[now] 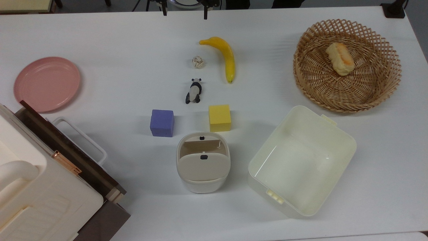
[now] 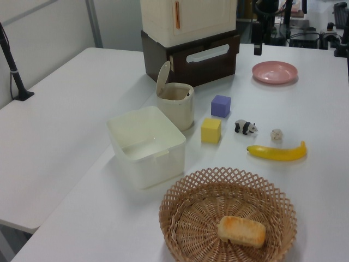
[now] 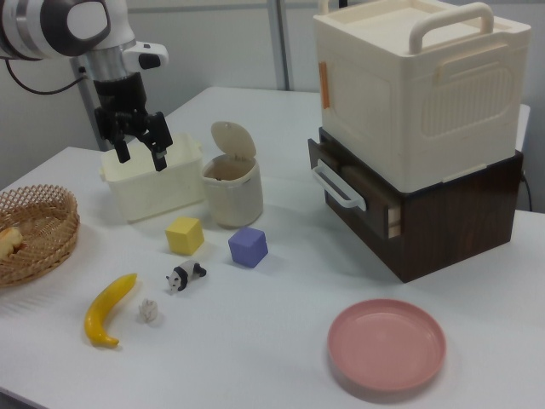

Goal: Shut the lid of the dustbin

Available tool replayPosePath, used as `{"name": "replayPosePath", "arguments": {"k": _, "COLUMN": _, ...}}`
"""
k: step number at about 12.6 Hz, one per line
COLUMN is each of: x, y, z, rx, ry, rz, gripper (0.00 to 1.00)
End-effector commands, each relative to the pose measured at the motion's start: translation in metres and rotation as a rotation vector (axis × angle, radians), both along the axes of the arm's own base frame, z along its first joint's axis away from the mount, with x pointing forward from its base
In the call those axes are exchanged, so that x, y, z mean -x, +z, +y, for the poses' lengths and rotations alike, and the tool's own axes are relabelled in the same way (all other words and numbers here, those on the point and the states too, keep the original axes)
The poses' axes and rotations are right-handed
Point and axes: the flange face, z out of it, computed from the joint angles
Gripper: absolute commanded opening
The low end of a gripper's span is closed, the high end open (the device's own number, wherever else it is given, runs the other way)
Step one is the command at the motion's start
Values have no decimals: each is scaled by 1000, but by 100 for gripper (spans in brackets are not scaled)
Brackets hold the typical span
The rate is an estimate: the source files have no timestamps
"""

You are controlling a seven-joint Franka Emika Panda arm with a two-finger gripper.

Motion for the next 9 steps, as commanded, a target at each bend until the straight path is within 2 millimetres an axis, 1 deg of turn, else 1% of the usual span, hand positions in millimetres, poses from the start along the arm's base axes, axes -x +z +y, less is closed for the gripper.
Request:
{"name": "replayPosePath", "arguments": {"k": 1, "x": 0, "y": -2, "z": -2, "rx": -1, "ry": 53, "rz": -1, "gripper": 100}}
{"name": "replayPosePath", "arguments": {"k": 7, "x": -2, "y": -4, "z": -3, "rx": 0, "ry": 86, "rz": 3, "gripper": 100}}
{"name": "replayPosePath", "arguments": {"k": 8, "x": -2, "y": -5, "z": -3, "rx": 0, "ry": 86, "rz": 5, "gripper": 98}}
{"name": "replayPosePath", "arguments": {"k": 9, "x": -2, "y": -5, "z": -3, "rx": 2, "ry": 87, "rz": 5, "gripper": 87}}
